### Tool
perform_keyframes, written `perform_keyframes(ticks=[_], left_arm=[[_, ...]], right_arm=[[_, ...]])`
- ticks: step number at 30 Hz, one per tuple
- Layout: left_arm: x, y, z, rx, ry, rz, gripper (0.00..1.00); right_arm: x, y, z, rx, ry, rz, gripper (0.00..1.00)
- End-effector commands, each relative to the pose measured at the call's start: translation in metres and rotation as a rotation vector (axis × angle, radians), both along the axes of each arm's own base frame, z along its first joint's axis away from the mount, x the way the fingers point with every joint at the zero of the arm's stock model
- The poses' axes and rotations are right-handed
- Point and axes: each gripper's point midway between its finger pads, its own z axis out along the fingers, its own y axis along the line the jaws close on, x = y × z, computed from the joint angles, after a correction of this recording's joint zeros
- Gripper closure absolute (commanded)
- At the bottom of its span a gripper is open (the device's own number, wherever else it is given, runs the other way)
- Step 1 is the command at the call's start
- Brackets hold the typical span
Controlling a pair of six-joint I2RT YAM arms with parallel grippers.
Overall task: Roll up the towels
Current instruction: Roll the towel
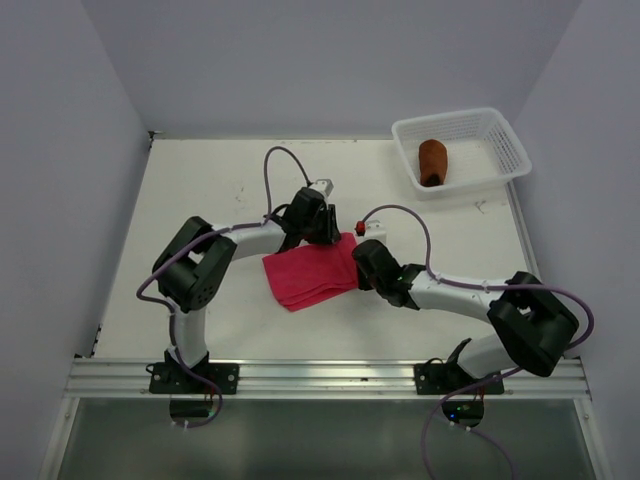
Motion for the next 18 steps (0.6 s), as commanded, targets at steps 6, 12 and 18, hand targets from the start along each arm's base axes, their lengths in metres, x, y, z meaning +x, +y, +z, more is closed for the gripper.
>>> perform_keyframes(ticks=[6, 12, 18], left_arm=[[0.022, 0.024, 0.035, -0.021, -0.090, 0.059, 0.59], [0.023, 0.034, 0.052, -0.052, -0.109, 0.073, 0.59], [0.023, 0.041, 0.065, -0.087, -0.116, 0.079, 0.58]], right_arm=[[0.008, -0.006, 0.006, -0.033, -0.036, -0.061, 1.00], [0.009, -0.005, 0.009, -0.079, -0.063, -0.064, 1.00], [0.007, 0.000, 0.010, -0.160, -0.099, -0.050, 1.00]])
